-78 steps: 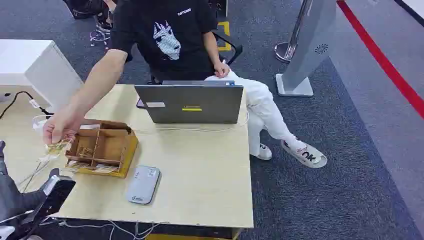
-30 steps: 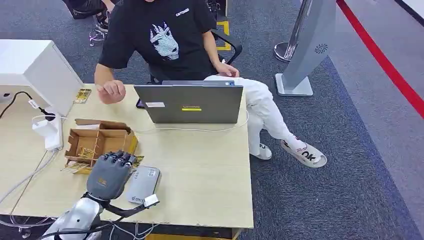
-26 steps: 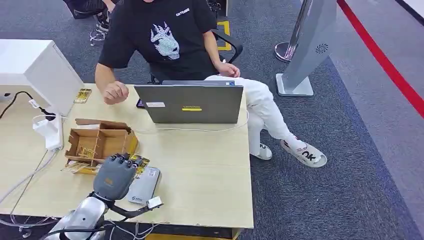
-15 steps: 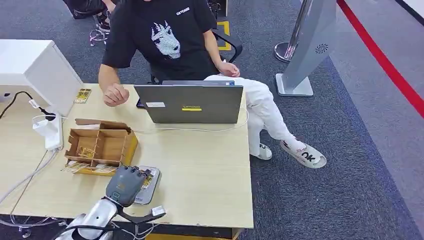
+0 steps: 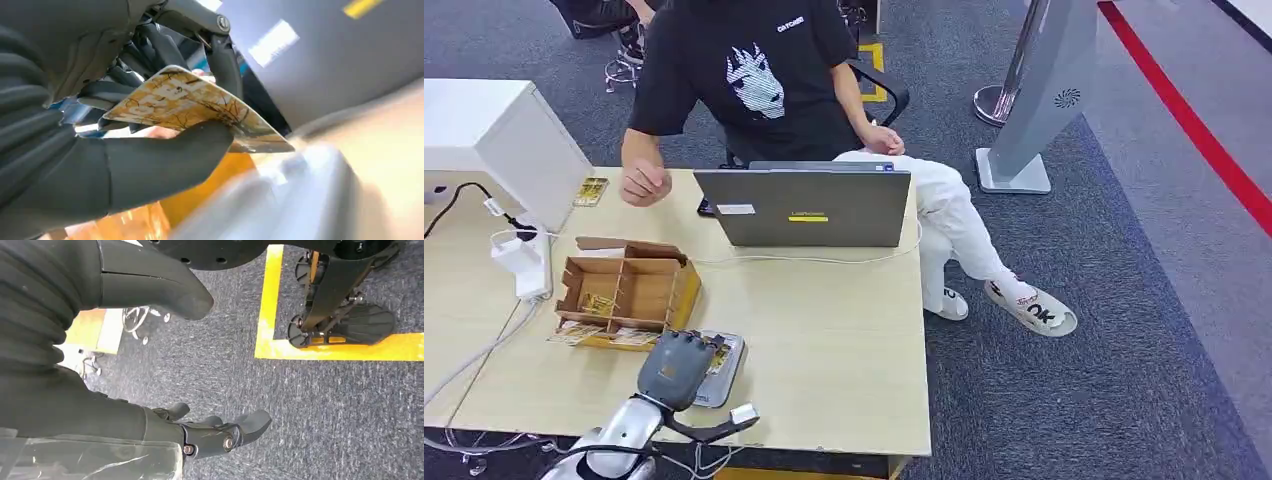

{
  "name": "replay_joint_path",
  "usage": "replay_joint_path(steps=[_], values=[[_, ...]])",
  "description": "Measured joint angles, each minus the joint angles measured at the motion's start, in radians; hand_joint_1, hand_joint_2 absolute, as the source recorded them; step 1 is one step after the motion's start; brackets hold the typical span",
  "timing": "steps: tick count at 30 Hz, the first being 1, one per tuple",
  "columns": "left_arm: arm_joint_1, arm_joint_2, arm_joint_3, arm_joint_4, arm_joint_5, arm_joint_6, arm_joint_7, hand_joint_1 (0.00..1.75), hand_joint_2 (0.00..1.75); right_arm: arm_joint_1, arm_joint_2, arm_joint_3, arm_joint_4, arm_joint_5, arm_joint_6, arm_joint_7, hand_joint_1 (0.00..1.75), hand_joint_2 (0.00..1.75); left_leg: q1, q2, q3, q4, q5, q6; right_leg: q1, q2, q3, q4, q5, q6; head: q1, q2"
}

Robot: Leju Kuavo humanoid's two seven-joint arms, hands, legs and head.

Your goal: Pass the card to the sensor for recognition and then transmit it.

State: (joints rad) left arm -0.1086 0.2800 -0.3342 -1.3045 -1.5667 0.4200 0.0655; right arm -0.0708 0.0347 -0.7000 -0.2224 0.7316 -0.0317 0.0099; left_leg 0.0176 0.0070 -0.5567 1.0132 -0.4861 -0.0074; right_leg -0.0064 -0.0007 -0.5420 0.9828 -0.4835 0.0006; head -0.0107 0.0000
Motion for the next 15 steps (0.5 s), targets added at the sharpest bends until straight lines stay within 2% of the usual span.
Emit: replay_joint_path(steps=[1,3,7,11,15], values=[[-0.001,0.001,0.001,-0.029,0.0,-0.003,0.015,1.69,1.75,0.0,0.0,-0.003,0.0,0.005,0.0,0.0,0.0,1.75,0.0,0.0,0.0,0.0,0.0,0.0,0.0,0.0,0.0,0.0,0.0,0.0,0.0,0.0],[-0.001,0.002,0.018,-0.087,0.0,-0.014,0.007,1.69,1.75,0.0,0.001,-0.011,0.0,0.016,0.0,0.0,0.0,1.75,0.0,0.0,0.0,0.0,0.0,0.0,0.0,0.0,0.0,0.0,0.0,0.0,0.0,0.0],[-0.006,-0.011,0.121,-0.173,0.039,-0.044,-0.101,1.69,1.75,0.0,0.002,-0.029,0.0,0.046,0.007,-0.001,0.0,1.75,0.0,0.0,0.0,0.0,0.0,0.0,0.0,0.0,-0.001,0.0,0.0,0.0,0.0,0.0],[-0.021,-0.014,0.224,-0.194,0.067,-0.046,-0.147,1.75,1.75,0.0,0.002,-0.041,0.0,0.066,0.014,-0.002,0.0,1.75,0.0,0.0,0.0,0.0,0.0,0.0,0.0,0.0,-0.001,0.0,0.0,0.0,0.0,0.0],[-0.028,-0.016,0.293,-0.203,0.072,-0.044,-0.157,1.75,1.75,0.0,0.002,-0.047,0.0,0.075,0.014,-0.002,0.0,1.75,0.0,0.0,0.0,0.0,0.0,-0.001,0.0,0.0,-0.001,0.0,0.0,0.0,0.0,0.0]])
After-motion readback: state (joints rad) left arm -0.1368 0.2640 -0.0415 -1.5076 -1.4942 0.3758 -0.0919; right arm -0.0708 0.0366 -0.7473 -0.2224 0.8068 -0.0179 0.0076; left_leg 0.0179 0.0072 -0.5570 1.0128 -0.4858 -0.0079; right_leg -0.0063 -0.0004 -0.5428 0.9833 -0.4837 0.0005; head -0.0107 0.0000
